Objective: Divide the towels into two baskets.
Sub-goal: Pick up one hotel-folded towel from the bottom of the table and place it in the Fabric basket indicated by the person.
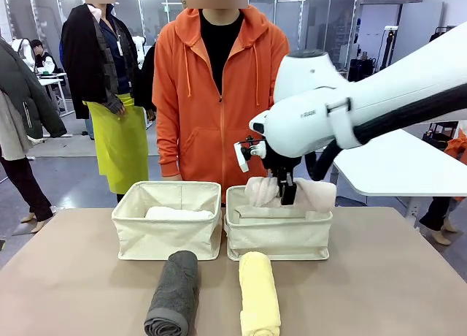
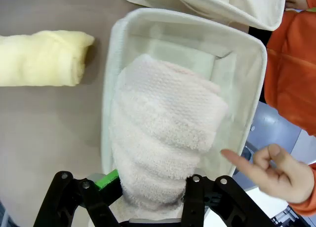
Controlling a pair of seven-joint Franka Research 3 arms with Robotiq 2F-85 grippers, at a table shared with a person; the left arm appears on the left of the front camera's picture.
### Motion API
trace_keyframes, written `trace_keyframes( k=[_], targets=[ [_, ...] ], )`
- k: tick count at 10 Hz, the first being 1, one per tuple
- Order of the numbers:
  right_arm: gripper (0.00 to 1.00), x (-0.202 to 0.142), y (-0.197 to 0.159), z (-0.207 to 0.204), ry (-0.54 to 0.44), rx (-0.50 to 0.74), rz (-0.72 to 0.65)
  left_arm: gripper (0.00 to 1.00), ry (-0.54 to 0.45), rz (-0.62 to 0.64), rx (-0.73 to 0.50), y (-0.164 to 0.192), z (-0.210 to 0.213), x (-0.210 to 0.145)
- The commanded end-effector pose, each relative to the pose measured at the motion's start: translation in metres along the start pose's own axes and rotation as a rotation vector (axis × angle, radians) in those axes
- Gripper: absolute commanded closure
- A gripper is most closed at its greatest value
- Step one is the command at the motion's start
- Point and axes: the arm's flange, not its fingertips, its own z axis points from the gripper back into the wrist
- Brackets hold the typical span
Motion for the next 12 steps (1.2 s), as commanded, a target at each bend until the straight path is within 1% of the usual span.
trace_keyframes(
  k=[1,3,4,6,7,8,9,10,11,12],
  targets=[
    [0.65,-0.004,-0.014,-0.013,0.0,-0.046,0.038,0.0,0.003,-0.002,-0.012,-0.003,0.004,-0.002],
    [0.65,-0.005,-0.019,-0.039,0.013,-0.088,0.033,0.0,0.003,-0.002,-0.012,-0.003,0.004,-0.002],
    [0.65,-0.005,-0.021,-0.051,0.004,-0.105,0.029,0.0,0.003,-0.002,-0.012,-0.003,0.004,-0.002],
    [0.65,0.0,-0.023,-0.075,0.044,-0.131,0.059,0.0,0.003,-0.002,-0.012,-0.003,0.004,-0.002],
    [0.63,0.002,-0.024,-0.083,0.035,-0.133,0.049,0.0,0.003,-0.002,-0.012,-0.003,0.004,-0.002],
    [0.48,0.002,-0.023,-0.088,0.024,-0.131,0.031,0.0,0.003,-0.002,-0.012,-0.003,0.004,-0.002],
    [0.4,0.0,-0.022,-0.09,0.02,-0.12,0.019,0.0,0.003,-0.002,-0.012,-0.003,0.004,-0.002],
    [0.24,-0.002,-0.023,-0.092,0.026,-0.115,0.011,0.0,0.003,-0.002,-0.012,-0.003,0.004,-0.002],
    [0.16,-0.003,-0.023,-0.092,0.016,-0.108,0.0,0.0,0.003,-0.002,-0.012,-0.003,0.004,-0.002],
    [0.0,-0.004,-0.023,-0.092,0.016,-0.107,-0.005,0.0,0.003,-0.002,-0.012,-0.003,0.004,-0.002]
  ],
)
